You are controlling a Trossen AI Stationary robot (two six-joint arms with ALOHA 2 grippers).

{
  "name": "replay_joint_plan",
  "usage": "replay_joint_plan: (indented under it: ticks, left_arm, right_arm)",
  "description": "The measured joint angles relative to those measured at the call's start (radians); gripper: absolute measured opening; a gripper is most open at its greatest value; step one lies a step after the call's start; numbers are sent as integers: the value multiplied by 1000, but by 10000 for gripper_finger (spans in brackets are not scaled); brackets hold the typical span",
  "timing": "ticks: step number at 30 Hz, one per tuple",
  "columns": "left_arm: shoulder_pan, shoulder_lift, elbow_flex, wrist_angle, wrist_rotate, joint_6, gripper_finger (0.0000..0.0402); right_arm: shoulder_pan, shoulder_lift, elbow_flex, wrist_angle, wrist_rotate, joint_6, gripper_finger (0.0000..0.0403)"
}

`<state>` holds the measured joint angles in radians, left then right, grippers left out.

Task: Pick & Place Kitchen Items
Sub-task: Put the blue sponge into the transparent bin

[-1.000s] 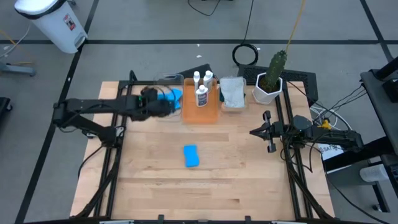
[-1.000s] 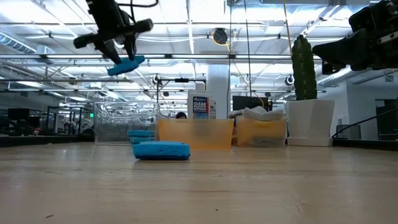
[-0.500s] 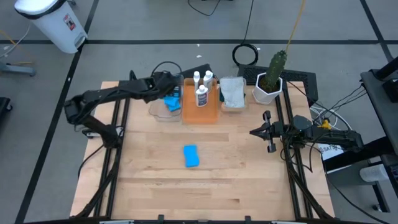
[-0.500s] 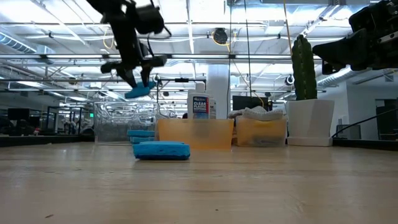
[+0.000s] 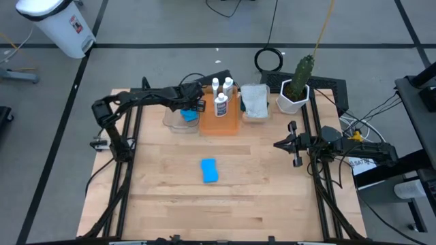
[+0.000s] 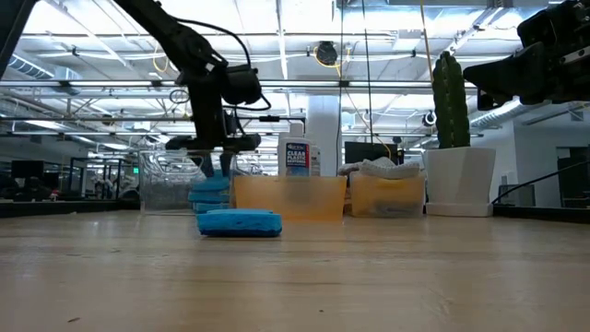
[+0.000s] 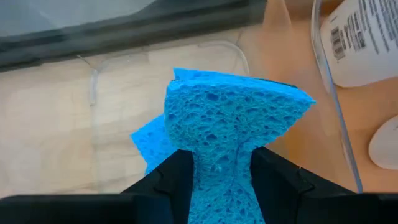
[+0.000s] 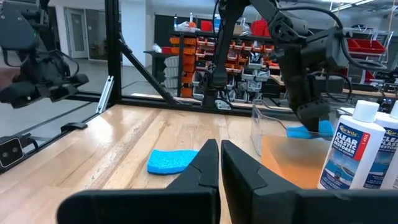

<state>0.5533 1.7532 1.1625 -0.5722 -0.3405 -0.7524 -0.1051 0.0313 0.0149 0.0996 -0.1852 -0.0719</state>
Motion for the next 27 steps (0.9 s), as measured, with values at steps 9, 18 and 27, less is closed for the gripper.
replay_joint_plan:
  ticks: [9,18,27]
  left_arm:
    - [20,-9,0,-6,34,12,244]
    - [41,-123,0,-11,70,47,344]
    - [-31,-282,0,-27,127,8,354]
  right_arm:
    - [0,0,0,0,0,0,0]
    - [0,0,0,0,0,0,0]
    - [0,0,0,0,0,0,0]
